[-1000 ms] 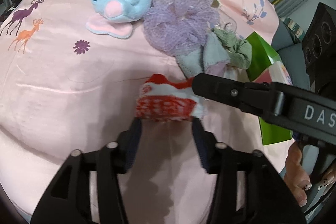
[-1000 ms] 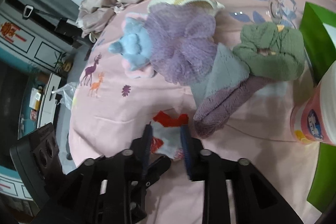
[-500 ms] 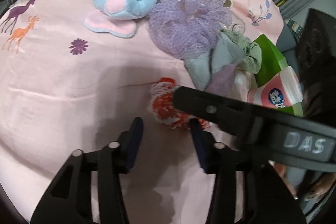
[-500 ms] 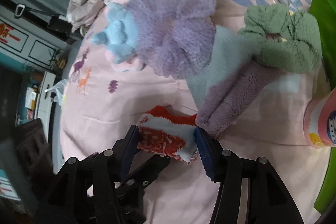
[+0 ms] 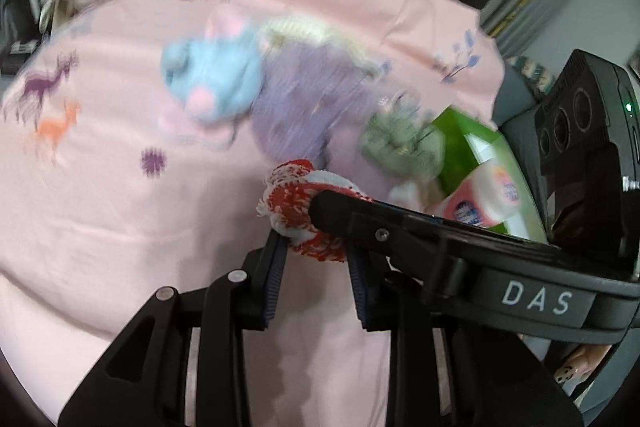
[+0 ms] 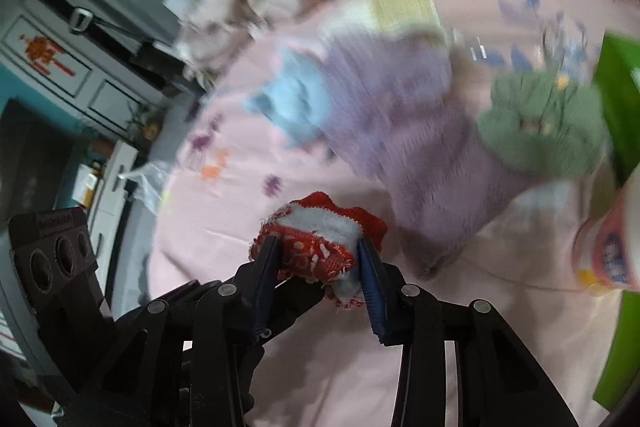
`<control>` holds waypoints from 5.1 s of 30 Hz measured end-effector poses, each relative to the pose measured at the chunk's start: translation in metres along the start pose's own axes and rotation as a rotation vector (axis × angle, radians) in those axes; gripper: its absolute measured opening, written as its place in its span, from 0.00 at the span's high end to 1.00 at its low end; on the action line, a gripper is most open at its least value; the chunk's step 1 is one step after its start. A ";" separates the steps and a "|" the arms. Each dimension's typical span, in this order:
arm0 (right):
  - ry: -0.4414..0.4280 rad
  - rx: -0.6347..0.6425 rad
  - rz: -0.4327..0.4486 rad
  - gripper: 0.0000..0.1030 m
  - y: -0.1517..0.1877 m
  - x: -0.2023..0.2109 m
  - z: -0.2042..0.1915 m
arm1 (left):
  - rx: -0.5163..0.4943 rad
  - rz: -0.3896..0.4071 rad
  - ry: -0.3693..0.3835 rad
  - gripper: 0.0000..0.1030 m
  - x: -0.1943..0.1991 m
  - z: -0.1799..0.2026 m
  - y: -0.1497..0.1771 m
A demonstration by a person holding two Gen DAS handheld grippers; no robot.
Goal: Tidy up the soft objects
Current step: 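Carry the sock to the green box and release it inside, then move the right gripper back to the blue plush elephant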
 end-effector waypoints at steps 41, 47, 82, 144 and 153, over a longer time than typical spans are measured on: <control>0.166 -0.642 0.420 0.60 0.058 0.197 0.261 | -0.484 -0.283 0.199 0.74 -0.153 0.293 0.002; 0.200 -0.688 0.373 0.60 0.060 0.187 0.273 | -0.436 -0.336 0.191 0.74 -0.172 0.289 0.007; 0.367 -0.490 0.515 0.06 0.043 0.228 0.192 | -0.283 -0.089 0.172 0.01 -0.046 0.205 -0.037; 0.390 0.175 -0.061 0.49 -0.127 -0.098 -0.090 | 0.295 0.116 -0.308 0.05 0.051 -0.116 -0.037; 0.485 0.178 -0.037 0.71 -0.119 -0.108 -0.071 | 0.299 0.111 -0.271 0.06 0.050 -0.113 -0.040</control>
Point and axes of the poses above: each gripper's, at about its wrist camera, not at the fingertips, and x roughly against the way its jaws point, z to its right, y to its underside, the point moved 1 cm from there along -x, roughly the way its jaws point, and after that the axes turned 8 degrees about y, right-handed, at the moved point
